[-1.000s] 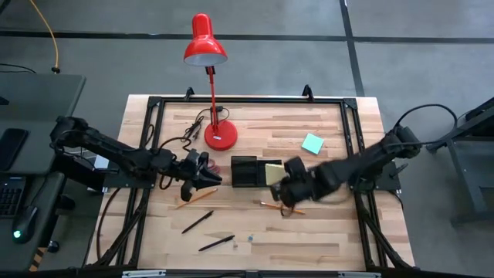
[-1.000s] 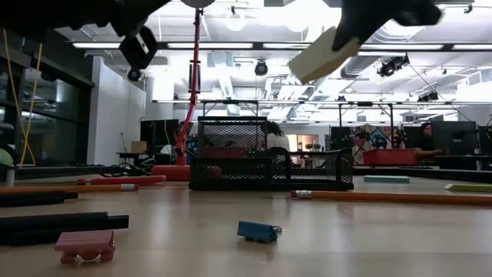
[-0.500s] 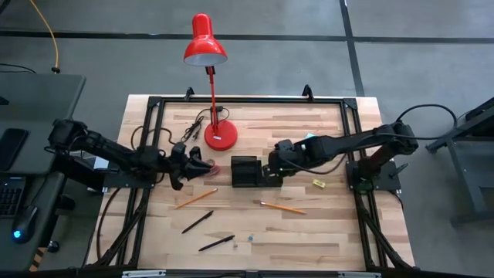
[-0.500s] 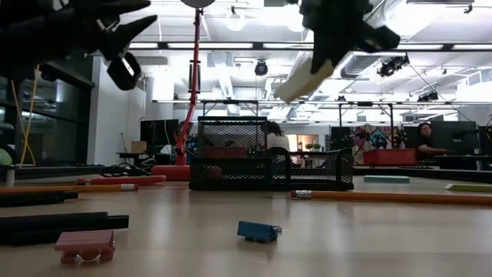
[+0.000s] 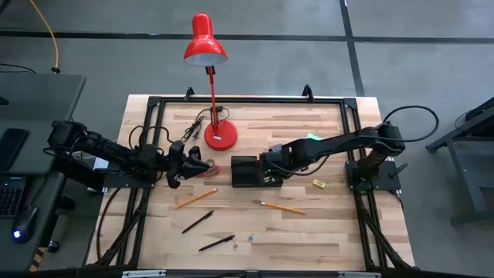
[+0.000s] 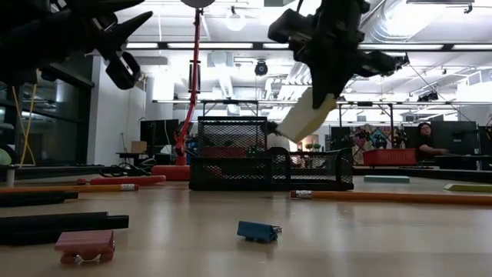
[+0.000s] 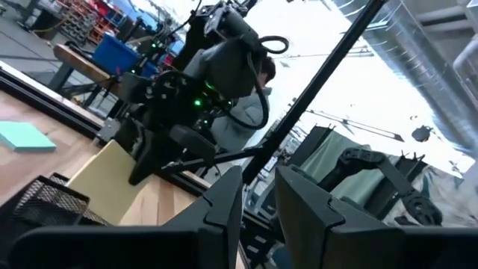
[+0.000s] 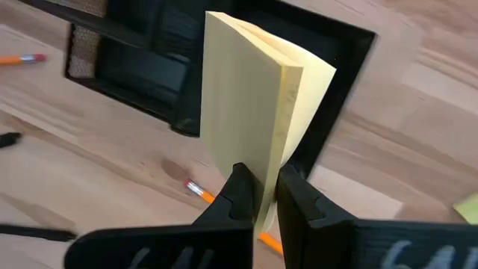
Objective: Pick and place office supplies into organizer
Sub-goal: Put the yellow sticky notes into the black desk organizer
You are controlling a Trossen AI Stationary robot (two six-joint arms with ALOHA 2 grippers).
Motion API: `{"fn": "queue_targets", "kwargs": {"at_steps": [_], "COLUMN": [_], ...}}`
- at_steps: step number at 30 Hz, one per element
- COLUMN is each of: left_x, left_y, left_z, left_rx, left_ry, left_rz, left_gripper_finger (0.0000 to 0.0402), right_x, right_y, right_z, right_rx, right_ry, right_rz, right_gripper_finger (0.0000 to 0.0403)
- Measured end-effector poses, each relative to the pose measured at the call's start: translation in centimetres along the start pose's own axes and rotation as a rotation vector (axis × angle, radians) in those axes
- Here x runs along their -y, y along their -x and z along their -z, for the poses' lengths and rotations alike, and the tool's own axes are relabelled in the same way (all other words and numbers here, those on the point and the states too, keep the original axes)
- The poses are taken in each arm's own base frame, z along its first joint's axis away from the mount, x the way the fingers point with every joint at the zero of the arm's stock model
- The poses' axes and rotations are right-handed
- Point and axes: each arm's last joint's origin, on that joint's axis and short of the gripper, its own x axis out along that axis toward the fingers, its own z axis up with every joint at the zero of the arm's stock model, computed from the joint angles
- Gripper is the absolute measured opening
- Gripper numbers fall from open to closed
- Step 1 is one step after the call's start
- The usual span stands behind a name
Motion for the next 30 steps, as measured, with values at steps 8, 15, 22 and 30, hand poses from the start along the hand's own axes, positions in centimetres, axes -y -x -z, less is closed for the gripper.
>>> {"fn": "queue_targets", "kwargs": {"at_steps": [8,15,22,30], "left_x": [0.4,0.7,0.8,0.9], "left_y": [0.0,0.0,0.0,0.1], "left_z": [-0.2,-0.6,-0.6,-0.5], "left_rx": [0.004,0.034,0.011,-0.014], "left_ry": [0.031,0.046,0.049,0.056], "left_rz": [0.064,0.111,0.139,0.169], "left_gripper_finger": [0.0074,0.0074,0.0074,0.0074], "right_x": [-0.3,-0.5,-0.7,-0.7], "right_y": [-2.7,-3.9,-5.6,-6.4], "right_z": [-1.3,-2.0,-2.5,-2.5], "right_rx": [-0.049,-0.059,-0.096,-0.085], "right_ry": [-0.006,-0.023,-0.018,-0.019], "right_rz": [0.029,0.019,0.023,0.047], "right_gripper_finger": [0.0,0.0,0.0,0.0065]}}
